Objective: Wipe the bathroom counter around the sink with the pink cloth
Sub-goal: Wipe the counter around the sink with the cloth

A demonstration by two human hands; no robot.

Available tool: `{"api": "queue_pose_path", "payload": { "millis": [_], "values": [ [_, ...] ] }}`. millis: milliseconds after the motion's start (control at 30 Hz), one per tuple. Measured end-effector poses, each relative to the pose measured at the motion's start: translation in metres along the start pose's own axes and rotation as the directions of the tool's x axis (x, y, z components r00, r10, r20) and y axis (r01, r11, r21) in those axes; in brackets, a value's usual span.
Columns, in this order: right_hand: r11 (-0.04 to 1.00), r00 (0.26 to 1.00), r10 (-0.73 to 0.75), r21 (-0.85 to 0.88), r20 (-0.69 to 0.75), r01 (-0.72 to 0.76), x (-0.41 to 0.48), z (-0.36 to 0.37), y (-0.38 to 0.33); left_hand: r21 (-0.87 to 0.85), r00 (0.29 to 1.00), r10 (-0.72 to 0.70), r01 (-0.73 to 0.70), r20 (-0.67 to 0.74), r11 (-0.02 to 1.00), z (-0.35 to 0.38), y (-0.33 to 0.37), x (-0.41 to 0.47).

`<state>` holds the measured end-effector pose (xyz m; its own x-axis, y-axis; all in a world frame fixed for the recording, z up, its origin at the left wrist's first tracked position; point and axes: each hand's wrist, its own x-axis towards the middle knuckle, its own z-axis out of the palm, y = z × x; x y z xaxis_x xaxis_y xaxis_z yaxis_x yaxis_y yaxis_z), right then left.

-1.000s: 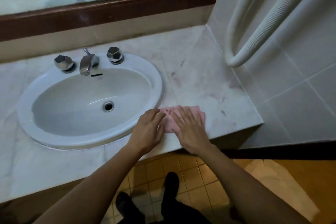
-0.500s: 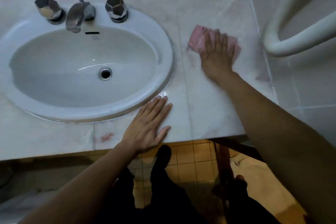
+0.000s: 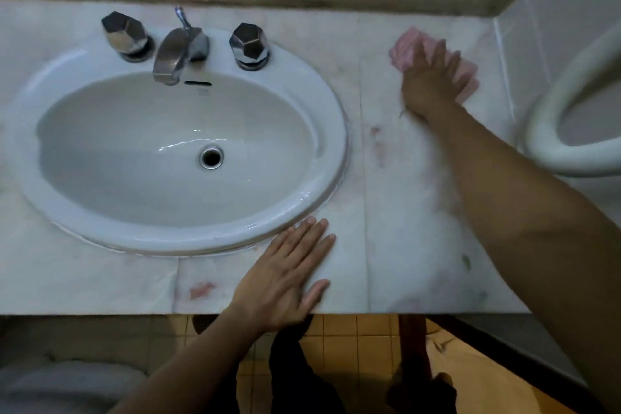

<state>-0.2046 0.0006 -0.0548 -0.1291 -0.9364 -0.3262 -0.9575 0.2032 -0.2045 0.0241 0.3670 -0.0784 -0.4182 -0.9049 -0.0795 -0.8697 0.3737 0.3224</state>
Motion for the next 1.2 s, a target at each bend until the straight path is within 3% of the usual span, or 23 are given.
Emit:
{"api": "queue_pose_path", "payload": {
  "millis": [100, 167, 233, 333, 400, 533, 667, 800, 833, 900, 967, 1000, 1100, 1200],
  "values": [
    [0.97, 0.967, -0.238, -0.029, 0.091, 0.241, 0.004, 0.007, -0.071, -0.029, 1.0, -0.003, 0.003, -0.013, 1.0, -0.001, -0.001, 0.001],
    [0.889, 0.88, -0.441, -0.05, 0.175, 0.455, -0.007, 0.011, -0.092, -0.051, 1.0, -0.001, 0.001, -0.014, 0.999, -0.001, -0.002, 0.001],
    [0.857, 0.848, -0.496, -0.053, 0.185, 0.513, -0.004, 0.008, -0.078, -0.06, 1.0, 0.002, -0.003, -0.026, 0.998, 0.0, -0.003, 0.0],
    [0.96, 0.962, -0.267, -0.069, 0.057, 0.27, 0.008, -0.008, -0.015, -0.041, 0.999, 0.004, -0.006, -0.034, 0.999, 0.002, -0.003, -0.001],
    [0.992, 0.993, -0.113, -0.046, 0.013, 0.114, 0.003, -0.013, 0.035, -0.043, 0.999, 0.003, -0.005, -0.045, 0.999, 0.003, -0.004, -0.001],
    [0.997, 0.998, -0.061, -0.041, -0.024, 0.06, -0.07, 0.01, 0.108, -0.051, 0.998, 0.016, -0.02, -0.06, 0.999, 0.003, -0.004, -0.002],
    [0.999, 0.998, -0.027, -0.028, -0.059, 0.025, -0.199, 0.04, 0.164, -0.047, 0.998, 0.025, -0.027, -0.053, 0.999, 0.001, -0.003, -0.003],
    [0.994, 0.993, 0.114, 0.005, -0.035, -0.114, -0.318, 0.083, 0.146, -0.057, 0.998, 0.028, -0.03, -0.052, 0.998, 0.002, -0.003, -0.004],
    [0.997, 0.997, 0.079, -0.013, -0.019, -0.08, -0.34, 0.097, 0.126, -0.062, 0.998, 0.029, -0.032, -0.047, 0.998, 0.002, -0.004, -0.004],
    [0.987, 0.989, -0.139, -0.07, 0.043, 0.142, -0.377, 0.122, 0.091, -0.095, 0.999, 0.014, -0.018, -0.041, 0.995, 0.001, -0.005, -0.006],
    [0.934, 0.934, -0.342, -0.07, 0.103, 0.35, -0.393, 0.122, 0.08, -0.158, 0.999, -0.008, -0.001, -0.052, 0.987, -0.001, -0.007, -0.008],
    [0.929, 0.931, -0.356, -0.078, 0.083, 0.362, -0.387, 0.114, 0.089, -0.182, 0.998, -0.024, 0.013, -0.058, 0.983, -0.003, -0.008, -0.012],
    [0.988, 0.991, -0.111, -0.119, -0.072, 0.102, -0.349, 0.09, 0.134, -0.179, 0.996, -0.059, 0.046, -0.063, 0.983, -0.012, -0.019, -0.047],
    [0.995, 0.992, 0.097, 0.0, -0.083, -0.097, -0.33, 0.091, 0.134, -0.183, 0.977, -0.169, 0.145, -0.127, 0.972, -0.022, -0.044, -0.107]
  ]
}}
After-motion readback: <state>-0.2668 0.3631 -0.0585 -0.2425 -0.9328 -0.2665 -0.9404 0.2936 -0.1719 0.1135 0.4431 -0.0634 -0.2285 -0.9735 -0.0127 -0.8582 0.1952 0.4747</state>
